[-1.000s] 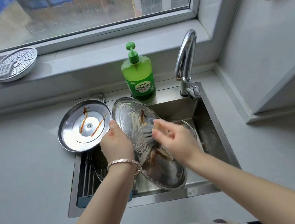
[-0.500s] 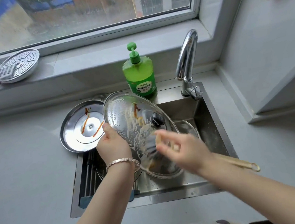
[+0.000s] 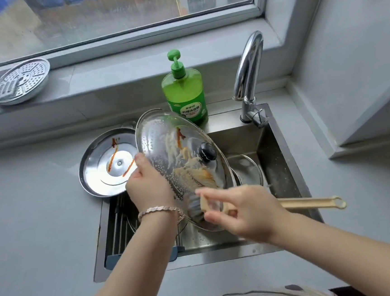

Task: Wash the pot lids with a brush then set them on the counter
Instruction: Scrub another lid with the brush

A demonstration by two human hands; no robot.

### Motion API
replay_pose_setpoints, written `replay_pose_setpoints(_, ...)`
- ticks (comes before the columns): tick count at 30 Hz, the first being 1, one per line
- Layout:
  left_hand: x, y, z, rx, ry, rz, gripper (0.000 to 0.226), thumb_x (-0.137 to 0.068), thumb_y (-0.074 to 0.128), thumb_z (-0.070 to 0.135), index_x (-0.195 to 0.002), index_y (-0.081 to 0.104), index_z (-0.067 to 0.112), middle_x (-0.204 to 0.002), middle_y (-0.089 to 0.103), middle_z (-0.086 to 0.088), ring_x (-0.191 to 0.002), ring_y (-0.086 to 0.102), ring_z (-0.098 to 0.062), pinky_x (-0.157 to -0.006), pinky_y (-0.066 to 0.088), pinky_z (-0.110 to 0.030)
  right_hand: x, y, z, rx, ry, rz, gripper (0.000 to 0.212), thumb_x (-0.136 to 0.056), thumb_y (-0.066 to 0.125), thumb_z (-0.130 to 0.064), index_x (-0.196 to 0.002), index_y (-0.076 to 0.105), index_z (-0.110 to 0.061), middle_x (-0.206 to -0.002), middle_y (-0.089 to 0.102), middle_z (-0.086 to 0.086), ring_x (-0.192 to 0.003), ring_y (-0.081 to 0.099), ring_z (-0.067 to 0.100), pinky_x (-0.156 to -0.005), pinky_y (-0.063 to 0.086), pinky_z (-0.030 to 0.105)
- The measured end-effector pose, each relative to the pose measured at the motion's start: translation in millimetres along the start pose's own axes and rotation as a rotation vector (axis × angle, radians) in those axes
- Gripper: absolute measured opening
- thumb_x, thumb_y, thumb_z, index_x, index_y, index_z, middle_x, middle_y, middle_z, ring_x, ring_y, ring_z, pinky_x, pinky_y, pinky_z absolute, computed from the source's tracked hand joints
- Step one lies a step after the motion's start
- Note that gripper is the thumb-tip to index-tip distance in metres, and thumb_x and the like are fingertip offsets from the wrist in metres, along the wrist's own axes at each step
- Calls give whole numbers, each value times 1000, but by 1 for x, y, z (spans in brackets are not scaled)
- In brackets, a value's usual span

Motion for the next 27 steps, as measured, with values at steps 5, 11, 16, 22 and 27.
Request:
replay_pose_setpoints(5,-3,3,3,-30,-3,3,51,-99,36,36,-55,40,10,-54,39,-5,-52,36,-17,-43,31,-17,-20,-10,-20,28,-141,170,47,-83,44,-54,-124,58,-35,-61,63,-12,-51,44,0,-45,42,19)
replay_pose_setpoints(11,0,-10,-4,-48,-22,43,51,-99,33,42,-57,31,11,-55,32,-6,-51,29,-19,-46,24,-30,-6,10,49,-158,201,-1,33,-86,50,-53,-119,54,-49,-54,55,-14,-44,44,-3,-49,34,17)
replay_pose_setpoints(16,9,-6,-6,-29,-6,39,50,-98,35,43,-61,39,9,-54,37,-5,-48,32,-17,-41,27,-23,-20,11,99,-514,503,179,18,-81,59,-49,-98,65,-51,-94,66,-19,-89,61,9,-89,49,41)
replay_pose_setpoints(22,9,-9,-16,-46,-41,44,51,-98,35,43,-60,37,8,-54,35,-6,-49,31,-18,-47,25,-29,-18,16,100,-509,517,133,35,-59,51,-68,-86,66,-52,-75,65,-23,-74,58,6,-81,48,39)
replay_pose_setpoints(27,6,-16,-16,-19,-119,124,54,-98,37,40,-53,29,10,-52,30,-8,-48,26,-21,-47,22,-32,-18,21,66,-467,399,50,12,-75,52,-62,-84,58,-58,-63,61,-10,-59,49,6,-66,44,34)
Point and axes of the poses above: each hand's wrist, its own x-axis away from the middle knuckle, its own y-axis out of the palm, z = x × y, the point moved 8 cm from there along -x, towards the middle knuckle
